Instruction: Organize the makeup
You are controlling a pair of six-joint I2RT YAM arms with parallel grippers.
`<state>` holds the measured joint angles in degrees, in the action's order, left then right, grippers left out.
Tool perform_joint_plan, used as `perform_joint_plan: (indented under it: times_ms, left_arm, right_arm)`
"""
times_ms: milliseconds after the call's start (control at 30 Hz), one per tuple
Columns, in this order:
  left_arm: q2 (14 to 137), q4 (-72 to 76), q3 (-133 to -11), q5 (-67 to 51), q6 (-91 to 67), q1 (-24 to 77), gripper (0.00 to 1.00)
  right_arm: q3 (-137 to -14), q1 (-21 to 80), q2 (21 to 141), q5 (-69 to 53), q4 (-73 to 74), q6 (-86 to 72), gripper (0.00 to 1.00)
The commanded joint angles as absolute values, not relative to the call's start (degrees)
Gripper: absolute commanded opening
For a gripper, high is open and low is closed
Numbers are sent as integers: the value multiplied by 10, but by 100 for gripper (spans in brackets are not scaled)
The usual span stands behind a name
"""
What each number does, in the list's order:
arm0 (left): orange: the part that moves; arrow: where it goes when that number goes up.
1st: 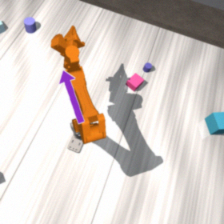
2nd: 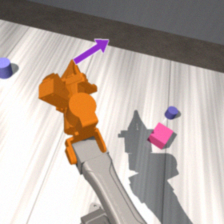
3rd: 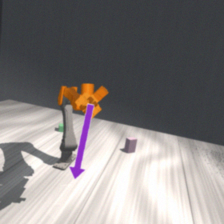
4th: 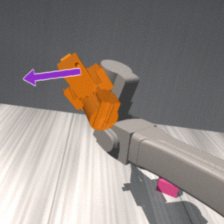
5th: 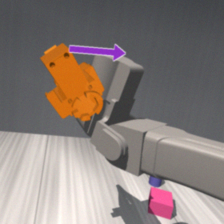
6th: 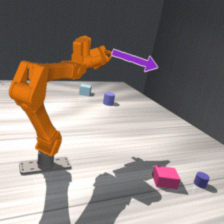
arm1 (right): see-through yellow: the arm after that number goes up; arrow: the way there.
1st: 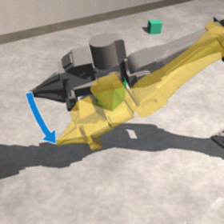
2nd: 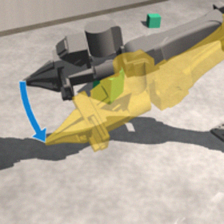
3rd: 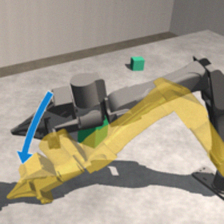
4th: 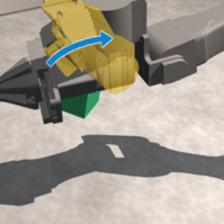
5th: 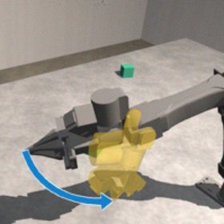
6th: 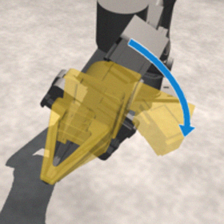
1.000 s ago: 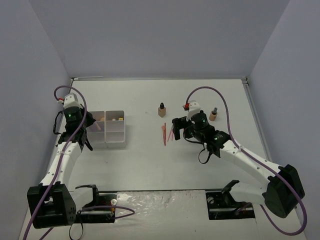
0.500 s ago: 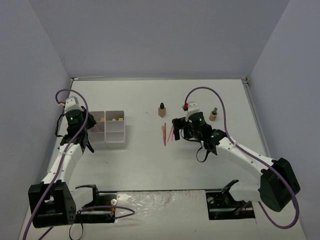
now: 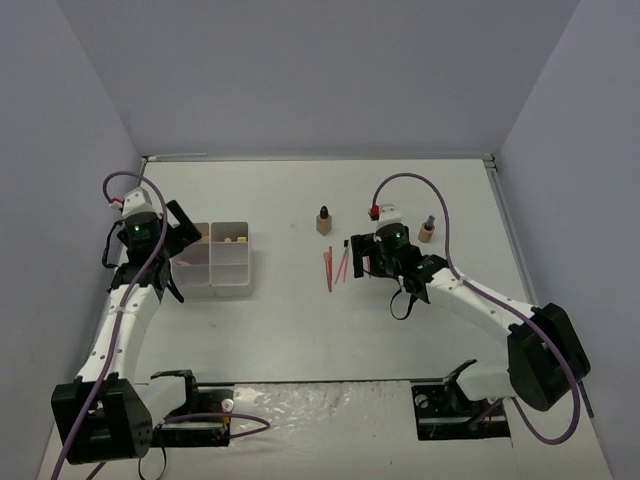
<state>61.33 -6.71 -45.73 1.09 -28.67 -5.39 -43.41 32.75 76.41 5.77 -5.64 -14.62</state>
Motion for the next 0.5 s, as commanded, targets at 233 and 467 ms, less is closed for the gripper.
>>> perform_joint_plan:
  times_ms: [233,467]
  left_arm:
    - [567,-273,-590,-107,-253,-43,97]
    - [553,-290,-591,-125,-253,-22,97]
  right_arm:
    - [-520,257,887,77,-61,-183,65]
    - [-528,245,943,86,-60,-189,49]
